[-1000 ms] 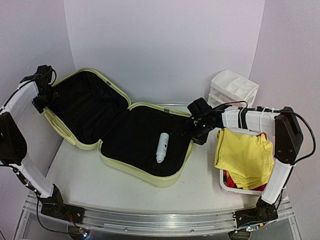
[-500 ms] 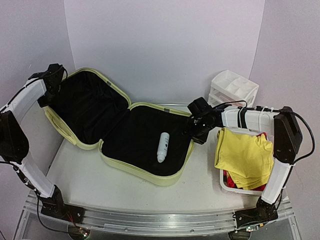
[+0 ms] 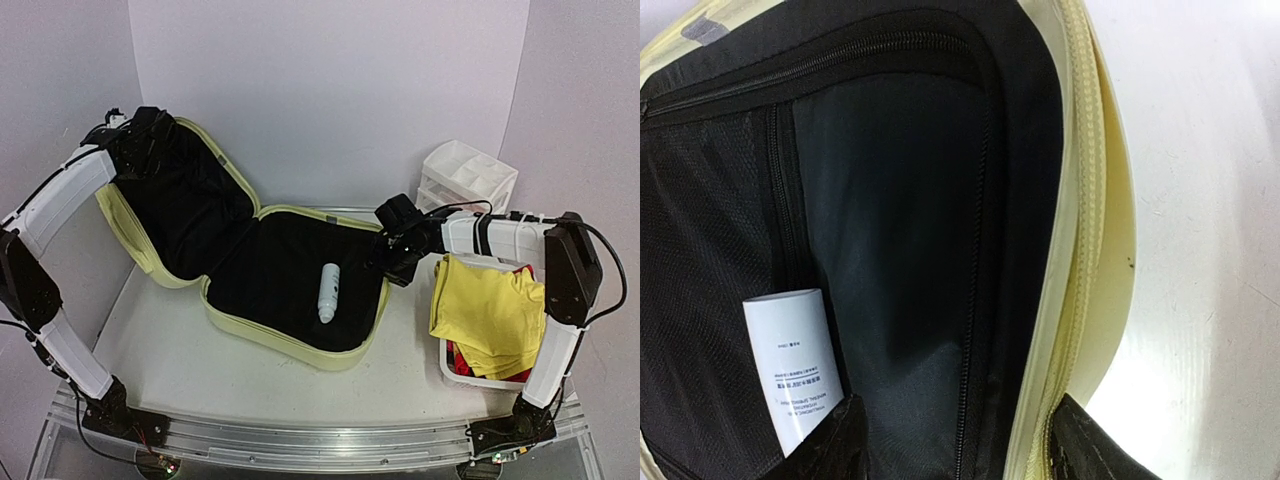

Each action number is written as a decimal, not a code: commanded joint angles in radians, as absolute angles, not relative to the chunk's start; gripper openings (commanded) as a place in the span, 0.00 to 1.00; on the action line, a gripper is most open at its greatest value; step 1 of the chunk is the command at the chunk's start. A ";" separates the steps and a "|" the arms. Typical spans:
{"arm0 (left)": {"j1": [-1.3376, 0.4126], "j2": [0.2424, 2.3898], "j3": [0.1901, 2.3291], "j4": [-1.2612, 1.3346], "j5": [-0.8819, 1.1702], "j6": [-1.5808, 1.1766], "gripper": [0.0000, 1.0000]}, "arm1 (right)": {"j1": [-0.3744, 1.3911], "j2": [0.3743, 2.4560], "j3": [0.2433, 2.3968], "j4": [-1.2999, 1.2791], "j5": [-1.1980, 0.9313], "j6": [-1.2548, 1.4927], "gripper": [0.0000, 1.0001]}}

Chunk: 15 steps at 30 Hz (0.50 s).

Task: Open, take out, and arrange the luggage
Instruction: Move the opened luggage to the center of the board, then adjust the opened luggage at the center of the board.

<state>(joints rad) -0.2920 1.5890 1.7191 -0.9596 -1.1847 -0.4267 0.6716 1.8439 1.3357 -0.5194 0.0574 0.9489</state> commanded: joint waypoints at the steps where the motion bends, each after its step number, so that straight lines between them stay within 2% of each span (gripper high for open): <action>1: -0.494 1.550 1.849 -0.824 -1.335 -0.335 0.00 | 0.704 1.940 1.322 -0.411 -0.126 0.975 0.60; 10: -0.769 1.636 1.928 -0.822 -1.600 -0.283 0.00 | 0.703 1.936 1.328 -0.411 -0.119 0.997 0.60; 15: -0.874 1.670 1.917 -0.823 -1.637 -0.296 0.00 | 0.703 1.926 1.322 -0.411 -0.113 1.006 0.60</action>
